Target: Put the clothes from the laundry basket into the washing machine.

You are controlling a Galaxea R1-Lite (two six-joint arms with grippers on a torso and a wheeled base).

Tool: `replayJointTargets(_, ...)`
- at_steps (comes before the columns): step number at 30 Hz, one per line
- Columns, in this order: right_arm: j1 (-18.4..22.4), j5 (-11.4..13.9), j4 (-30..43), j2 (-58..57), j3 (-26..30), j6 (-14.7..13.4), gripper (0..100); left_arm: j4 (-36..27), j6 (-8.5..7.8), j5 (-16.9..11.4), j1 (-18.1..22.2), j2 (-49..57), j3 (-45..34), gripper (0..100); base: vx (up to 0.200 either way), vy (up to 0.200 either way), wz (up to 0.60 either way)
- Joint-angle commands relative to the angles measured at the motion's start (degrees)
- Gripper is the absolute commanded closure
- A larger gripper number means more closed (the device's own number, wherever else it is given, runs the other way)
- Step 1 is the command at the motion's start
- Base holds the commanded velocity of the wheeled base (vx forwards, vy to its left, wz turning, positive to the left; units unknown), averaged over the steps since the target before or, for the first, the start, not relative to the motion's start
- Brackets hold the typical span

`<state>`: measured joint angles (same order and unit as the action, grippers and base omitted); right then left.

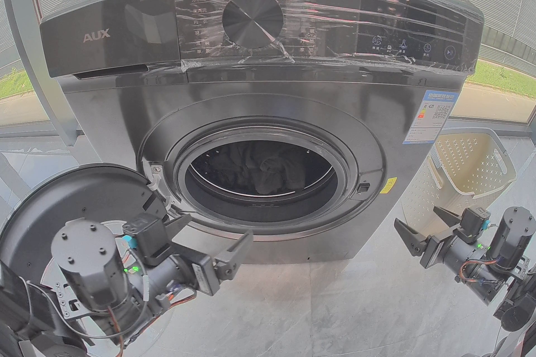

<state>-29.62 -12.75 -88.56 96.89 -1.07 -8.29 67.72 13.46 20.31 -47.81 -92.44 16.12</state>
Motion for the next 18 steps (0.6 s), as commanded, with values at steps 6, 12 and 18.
replayJointTargets(6, 2.64, -0.17, 0.94, -4.96, 1.07, 0.03, 0, 0.22, -5.11, 1.22, 3.6, 10.18, -6.8, 0, -0.2, 0.0, 0.0)
replayJointTargets(12, 2.55, -0.17, 1.64, -7.59, 1.07, 0.47, 0, 0.13, -6.34, 1.14, 5.36, 14.57, -8.65, 0, -0.2, 0.0, 0.0)
replayJointTargets(18, 2.55, -0.08, 7.35, -14.63, 1.07, 2.75, 0, 0.13, -7.75, 1.31, 7.03, 16.33, -11.63, 0, -0.2, 0.0, 0.0)
